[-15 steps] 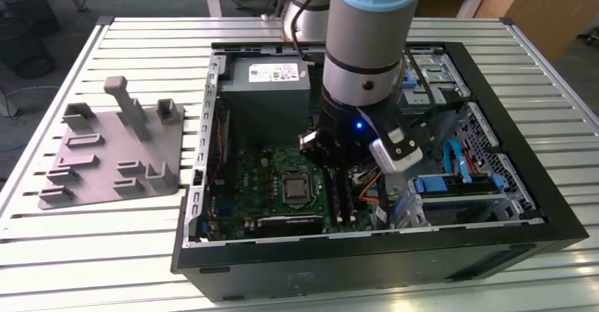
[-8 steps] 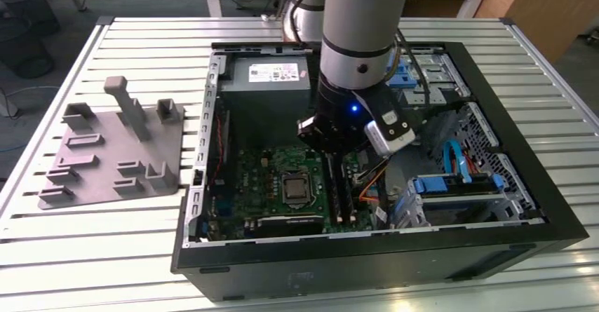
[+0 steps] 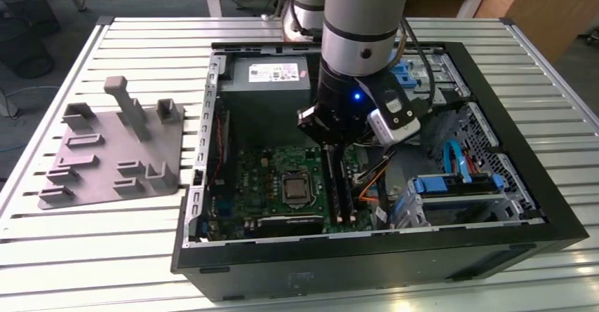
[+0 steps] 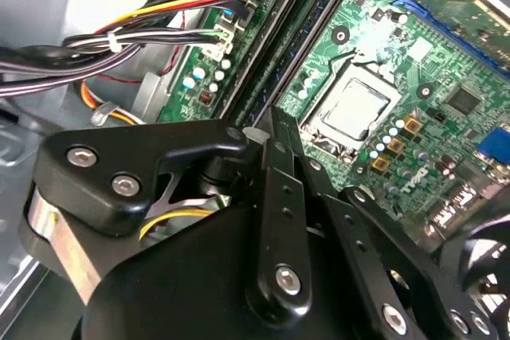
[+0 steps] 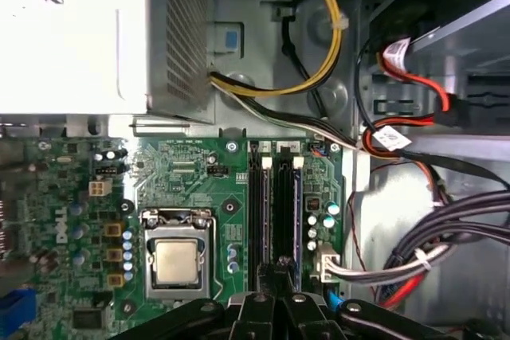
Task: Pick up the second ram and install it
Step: 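Press down the second ram until it locks into place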
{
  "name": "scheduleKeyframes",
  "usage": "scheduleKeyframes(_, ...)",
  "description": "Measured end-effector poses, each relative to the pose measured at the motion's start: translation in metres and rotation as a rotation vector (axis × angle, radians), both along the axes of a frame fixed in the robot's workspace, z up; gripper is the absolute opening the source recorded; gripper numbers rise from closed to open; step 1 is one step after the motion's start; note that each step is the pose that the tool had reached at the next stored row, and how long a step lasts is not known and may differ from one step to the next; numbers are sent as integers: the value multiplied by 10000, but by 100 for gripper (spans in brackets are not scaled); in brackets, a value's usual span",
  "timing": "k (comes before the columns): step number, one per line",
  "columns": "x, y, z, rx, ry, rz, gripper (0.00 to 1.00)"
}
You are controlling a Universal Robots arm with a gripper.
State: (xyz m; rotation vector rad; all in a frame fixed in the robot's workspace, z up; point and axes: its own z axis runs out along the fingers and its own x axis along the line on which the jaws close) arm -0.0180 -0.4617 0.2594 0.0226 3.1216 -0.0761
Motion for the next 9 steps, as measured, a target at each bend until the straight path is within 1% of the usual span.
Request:
scheduleKeyframes(3, -1, 0, 11, 24, -1, -1, 10)
scheduleKeyframes(9, 0, 0, 12, 26, 0, 0, 10)
